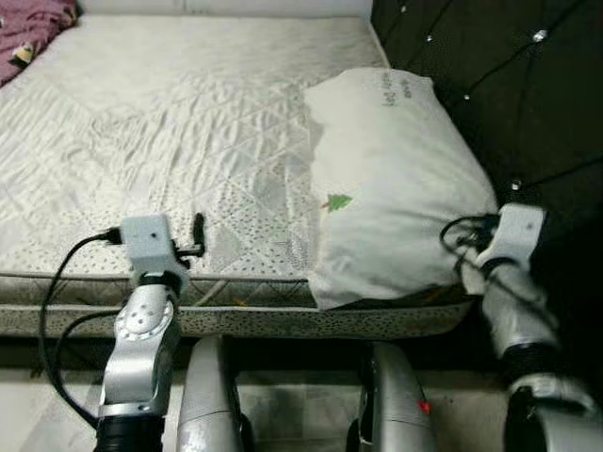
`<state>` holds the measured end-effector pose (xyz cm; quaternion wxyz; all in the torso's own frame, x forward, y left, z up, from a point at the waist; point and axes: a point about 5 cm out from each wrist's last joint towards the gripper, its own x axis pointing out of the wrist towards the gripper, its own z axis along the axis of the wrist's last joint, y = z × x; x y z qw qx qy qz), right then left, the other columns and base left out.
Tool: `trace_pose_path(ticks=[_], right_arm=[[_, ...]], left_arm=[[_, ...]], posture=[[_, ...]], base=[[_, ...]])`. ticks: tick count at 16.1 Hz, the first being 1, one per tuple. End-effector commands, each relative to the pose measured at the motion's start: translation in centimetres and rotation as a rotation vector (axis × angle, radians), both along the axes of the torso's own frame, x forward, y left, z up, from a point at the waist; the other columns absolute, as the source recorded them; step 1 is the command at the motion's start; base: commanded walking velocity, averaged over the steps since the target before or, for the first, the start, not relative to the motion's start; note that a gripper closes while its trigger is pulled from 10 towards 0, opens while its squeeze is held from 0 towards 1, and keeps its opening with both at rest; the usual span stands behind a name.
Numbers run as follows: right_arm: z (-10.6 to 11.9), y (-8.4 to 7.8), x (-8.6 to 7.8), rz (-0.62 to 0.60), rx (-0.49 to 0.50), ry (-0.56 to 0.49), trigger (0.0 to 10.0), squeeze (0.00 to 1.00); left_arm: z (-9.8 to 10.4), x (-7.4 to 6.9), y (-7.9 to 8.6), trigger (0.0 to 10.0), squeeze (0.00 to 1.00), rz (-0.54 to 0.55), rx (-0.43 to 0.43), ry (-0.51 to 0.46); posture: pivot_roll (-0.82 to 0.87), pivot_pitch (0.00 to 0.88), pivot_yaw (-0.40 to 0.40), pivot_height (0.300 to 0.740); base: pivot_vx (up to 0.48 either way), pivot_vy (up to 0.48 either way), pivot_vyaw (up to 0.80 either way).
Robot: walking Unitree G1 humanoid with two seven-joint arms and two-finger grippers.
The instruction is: Clean up the room
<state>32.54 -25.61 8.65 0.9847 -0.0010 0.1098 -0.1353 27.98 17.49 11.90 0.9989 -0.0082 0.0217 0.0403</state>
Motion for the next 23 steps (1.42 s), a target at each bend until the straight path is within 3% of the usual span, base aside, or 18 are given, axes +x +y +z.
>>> trace_pose_path(ticks=[1,3,4,5,7,10,11,13,14,15,16,20,22,23], right_arm=[[-0.7,1.5,-0.1,0.048,0.021,0.006,0.0,0.00],[-0.2,1.3,0.3,0.023,0.018,-0.024,0.0,0.00],[1.0,0.4,0.9,-0.007,-0.002,-0.061,0.0,0.00],[2.2,-0.7,1.4,-0.035,-0.020,-0.085,0.0,0.00],[6.6,-4.5,2.7,-0.156,-0.096,-0.158,0.0,0.00],[9.4,-7.8,2.4,-0.291,-0.122,-0.209,0.0,0.00],[9.7,-8.4,2.2,-0.310,-0.123,-0.214,0.0,0.00],[8.3,-7.6,2.2,-0.269,-0.112,-0.180,0.0,0.00],[6.9,-6.5,2.3,-0.227,-0.110,-0.144,1.8,0.00],[5.5,-5.4,2.2,-0.192,-0.094,-0.118,9.0,0.00],[4.3,-4.2,2.0,-0.154,-0.065,-0.103,10.0,1.00],[0.9,-0.6,1.2,-0.057,-0.037,-0.048,10.0,1.00],[0.9,-0.4,1.1,-0.062,-0.049,-0.053,10.0,1.00],[2.2,-1.0,1.3,-0.112,-0.063,-0.112,10.0,1.00]], left_arm=[[-0.1,0.2,-0.2,10.0,0.00,-0.017,0.011,0.004],[-0.1,0.5,-0.6,10.0,0.00,-0.035,0.018,-0.002],[-0.1,0.6,-0.6,10.0,0.00,-0.037,0.021,-0.006],[-0.1,0.7,-0.5,10.0,0.00,-0.037,0.024,-0.008],[0.0,1.0,-0.3,10.0,0.00,-0.028,0.031,-0.012],[-0.3,0.8,-0.2,10.0,0.00,-0.008,0.036,-0.008],[-0.5,0.5,-0.2,10.0,0.00,-0.002,0.036,-0.002],[-0.7,0.4,-0.5,10.0,0.00,-0.004,0.032,-0.001],[-0.6,0.5,-0.7,10.0,0.00,-0.007,0.034,-0.007],[-0.5,0.6,-0.8,10.0,0.00,-0.028,0.005,-0.030],[-0.4,0.6,-0.8,10.0,0.00,-0.032,-0.014,-0.035],[-0.3,0.8,-0.4,10.0,0.00,0.002,-0.004,-0.032],[-0.3,0.8,-0.3,10.0,0.00,0.004,-0.004,-0.032],[-0.3,0.5,-0.9,10.0,0.00,-0.053,-0.075,-0.048]], posture=[[-0.05,0.000,0.027,0.533],[-0.05,0.000,0.034,0.533],[-0.05,0.000,0.034,0.533],[-0.05,0.000,0.034,0.533],[-0.05,0.000,0.023,0.533],[-0.04,0.000,0.019,0.533],[-0.04,0.000,0.021,0.533],[-0.05,0.000,0.022,0.533],[-0.05,0.000,0.022,0.533],[-0.05,0.000,0.022,0.533],[-0.05,0.000,0.022,0.533],[-0.05,0.000,0.021,0.533],[-0.05,0.000,0.023,0.533],[-0.05,0.000,0.021,0.533]], base=[[0.000,0.000,0.00],[0.000,0.000,0.00],[0.000,0.000,0.00],[0.000,0.000,0.00],[0.000,0.000,0.00],[0.000,0.000,0.00],[0.000,0.000,0.00],[0.000,0.000,0.00],[0.000,0.000,0.00],[0.000,0.000,0.00],[0.000,0.000,0.00],[0.000,0.000,0.00],[0.000,0.000,0.00],[0.000,0.000,0.00]])
